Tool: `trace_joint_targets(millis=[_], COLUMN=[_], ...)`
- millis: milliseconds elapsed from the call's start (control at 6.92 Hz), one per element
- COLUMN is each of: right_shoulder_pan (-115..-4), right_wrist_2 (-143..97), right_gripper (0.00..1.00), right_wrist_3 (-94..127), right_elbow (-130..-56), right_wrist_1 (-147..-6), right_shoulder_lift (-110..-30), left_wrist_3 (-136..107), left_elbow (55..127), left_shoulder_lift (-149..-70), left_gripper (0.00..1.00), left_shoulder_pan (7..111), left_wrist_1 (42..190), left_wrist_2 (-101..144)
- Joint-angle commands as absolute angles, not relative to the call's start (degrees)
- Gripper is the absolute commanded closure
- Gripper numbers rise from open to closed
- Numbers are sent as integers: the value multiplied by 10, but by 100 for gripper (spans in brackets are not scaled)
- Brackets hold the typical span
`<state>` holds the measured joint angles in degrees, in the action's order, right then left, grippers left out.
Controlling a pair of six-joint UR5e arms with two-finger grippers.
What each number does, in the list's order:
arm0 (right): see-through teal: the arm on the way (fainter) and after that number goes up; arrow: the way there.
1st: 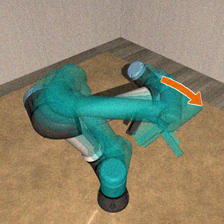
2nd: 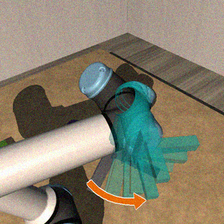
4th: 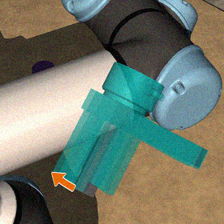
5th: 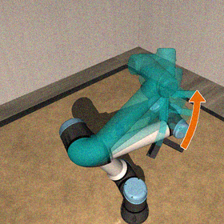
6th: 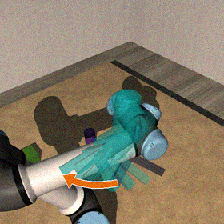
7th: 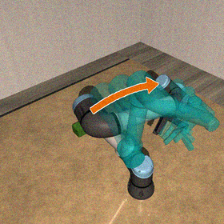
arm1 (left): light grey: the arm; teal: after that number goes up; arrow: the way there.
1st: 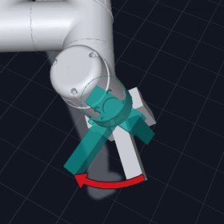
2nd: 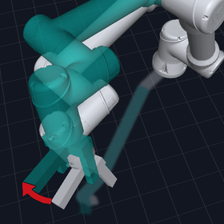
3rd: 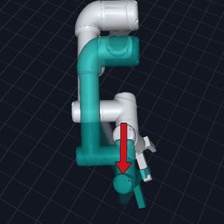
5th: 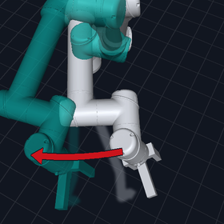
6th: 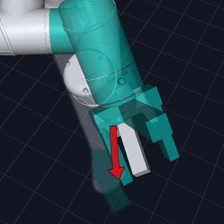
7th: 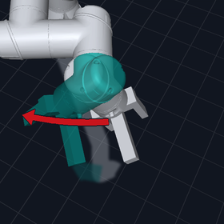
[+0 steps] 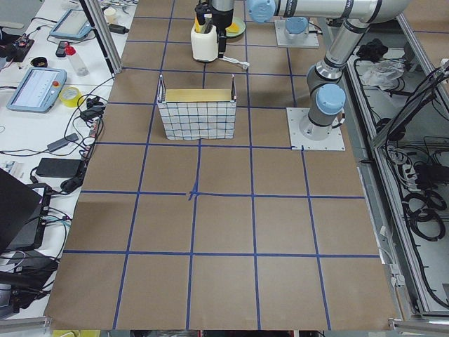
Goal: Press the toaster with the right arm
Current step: 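Press the toaster lever down with the right gripper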
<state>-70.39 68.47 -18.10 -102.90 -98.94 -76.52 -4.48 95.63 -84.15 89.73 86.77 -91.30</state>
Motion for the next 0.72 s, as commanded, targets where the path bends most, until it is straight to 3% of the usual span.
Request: trace_joint_targets(millis=[0, 578], right_shoulder_pan=[-703, -704], right_wrist_2=[685, 685], right_gripper=[94, 95], right_wrist_3=[-181, -181], right_elbow=[-1032, -1034], right_wrist_1=[-994, -996], right_shoulder_lift=[-759, -745], left_wrist_3=[-45, -45], left_elbow=[956, 956], left_shoulder_lift=[-842, -841], left_gripper=[0, 0], left_shoulder_pan=[897, 897], left_wrist_1=[867, 867], left_wrist_2=[-913, -913])
